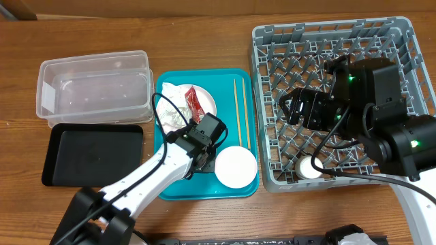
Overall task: Sort waste into correct bins and load items into the dishwasher
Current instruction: 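Grasp the steel rice bowl rim with the left gripper, then tip the steel bowl over the black tray to dump rice and scraps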
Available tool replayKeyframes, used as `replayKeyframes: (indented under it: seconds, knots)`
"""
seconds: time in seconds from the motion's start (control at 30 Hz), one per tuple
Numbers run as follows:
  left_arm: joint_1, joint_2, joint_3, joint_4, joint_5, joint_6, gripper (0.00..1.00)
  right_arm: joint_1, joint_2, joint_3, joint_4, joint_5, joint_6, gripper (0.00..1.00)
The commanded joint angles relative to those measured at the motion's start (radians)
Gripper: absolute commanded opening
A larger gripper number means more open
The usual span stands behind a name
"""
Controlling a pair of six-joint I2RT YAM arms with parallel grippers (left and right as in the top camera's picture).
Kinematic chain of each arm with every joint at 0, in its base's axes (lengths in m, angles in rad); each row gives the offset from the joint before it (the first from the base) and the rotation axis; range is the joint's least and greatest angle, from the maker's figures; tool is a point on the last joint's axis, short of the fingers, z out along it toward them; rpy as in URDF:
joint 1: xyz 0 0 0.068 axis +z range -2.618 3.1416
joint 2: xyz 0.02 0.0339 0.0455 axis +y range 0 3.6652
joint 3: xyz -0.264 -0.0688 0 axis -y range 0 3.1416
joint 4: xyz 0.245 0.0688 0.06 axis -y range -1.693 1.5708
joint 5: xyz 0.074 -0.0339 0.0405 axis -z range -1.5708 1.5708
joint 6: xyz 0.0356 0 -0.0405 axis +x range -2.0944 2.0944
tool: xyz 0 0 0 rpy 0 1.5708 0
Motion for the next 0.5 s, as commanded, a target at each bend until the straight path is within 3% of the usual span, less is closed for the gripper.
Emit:
replayKeyframes:
  seconds: [0.0,0.13,0.33,0.47]
  knots:
    - [0.011,0.060,-0.005,0.005,0.009,0.036,0.08,0.004,0.000,0.013,0.000,-0.006,0.002,0.92]
    - [0.011,0.057,0.030,-0.042,0.008,0.031,0.04,0.004,0.000,0.013,0.002,-0.005,0.001,0.91]
    - [0.019,-0.015,0.243,-0.304,0.093,-0.068,0.04,0.004,0.000,0.013,0.002,-0.005,0.001,0.91]
    - [0.106,-0.108,0.333,-0.386,0.179,-0.042,0.04,0.004,0.000,0.013,-0.002,-0.005,0.001,0.91]
